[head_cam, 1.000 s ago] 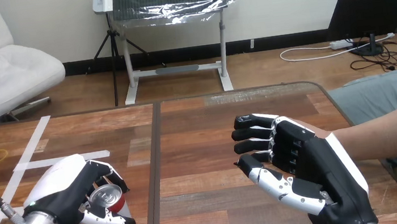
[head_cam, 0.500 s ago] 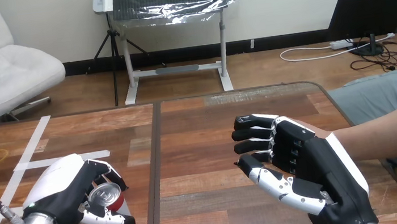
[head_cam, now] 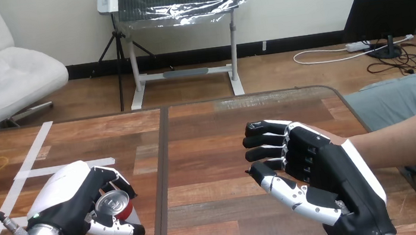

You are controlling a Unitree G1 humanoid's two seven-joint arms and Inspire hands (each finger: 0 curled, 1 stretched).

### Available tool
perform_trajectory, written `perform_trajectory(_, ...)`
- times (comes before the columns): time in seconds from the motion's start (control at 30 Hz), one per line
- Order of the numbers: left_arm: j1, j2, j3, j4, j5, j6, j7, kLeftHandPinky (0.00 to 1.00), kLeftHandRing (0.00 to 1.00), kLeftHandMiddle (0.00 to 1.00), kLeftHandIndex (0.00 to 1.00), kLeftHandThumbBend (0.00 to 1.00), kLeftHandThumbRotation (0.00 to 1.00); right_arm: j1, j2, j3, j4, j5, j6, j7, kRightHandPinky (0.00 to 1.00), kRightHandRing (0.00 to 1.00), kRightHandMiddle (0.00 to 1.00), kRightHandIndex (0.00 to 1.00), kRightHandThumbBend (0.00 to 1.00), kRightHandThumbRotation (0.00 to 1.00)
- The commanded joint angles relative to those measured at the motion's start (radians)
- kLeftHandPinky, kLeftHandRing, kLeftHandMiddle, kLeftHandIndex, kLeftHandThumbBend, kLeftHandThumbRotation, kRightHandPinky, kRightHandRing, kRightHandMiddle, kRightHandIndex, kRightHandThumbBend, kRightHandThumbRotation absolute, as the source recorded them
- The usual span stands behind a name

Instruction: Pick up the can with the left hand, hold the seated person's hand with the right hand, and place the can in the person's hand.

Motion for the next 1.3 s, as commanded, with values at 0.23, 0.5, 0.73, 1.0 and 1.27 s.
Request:
perform_trajectory(0.23, -0.044, -0.006, 0.022, -0.006, -0.012, -0.061, 0.071, 0.42, 0.45, 0.5, 0.53, 0.66, 0.0, -0.041, 0.002, -0.007, -0.039, 0.012, -0.01, 0.004, 0.59, 0.66, 0.69, 0.7, 0.46, 0.0)
perform_trajectory(0.5, -0.037, -0.019, 0.032, -0.029, -0.034, -0.068, 0.083, 0.4, 0.44, 0.49, 0.53, 0.66, 0.0, -0.044, 0.002, -0.007, -0.041, 0.007, -0.004, 0.002, 0.59, 0.66, 0.69, 0.7, 0.46, 0.0)
perform_trajectory(0.73, -0.031, -0.024, 0.037, -0.064, -0.058, -0.077, 0.077, 0.38, 0.42, 0.49, 0.52, 0.65, 0.0, -0.045, 0.004, -0.008, -0.043, 0.006, -0.003, -0.002, 0.59, 0.66, 0.7, 0.7, 0.46, 0.0)
perform_trajectory(1.0, -0.032, -0.023, 0.033, -0.1, -0.067, -0.084, 0.072, 0.36, 0.4, 0.48, 0.52, 0.63, 0.0, -0.049, 0.009, -0.009, -0.047, 0.005, 0.005, -0.008, 0.59, 0.67, 0.71, 0.71, 0.47, 0.0)
perform_trajectory(1.27, -0.035, -0.024, 0.031, -0.141, -0.078, -0.104, 0.061, 0.34, 0.39, 0.47, 0.51, 0.62, 0.0, -0.052, 0.015, -0.015, -0.051, 0.019, 0.01, -0.011, 0.6, 0.68, 0.73, 0.73, 0.46, 0.0)
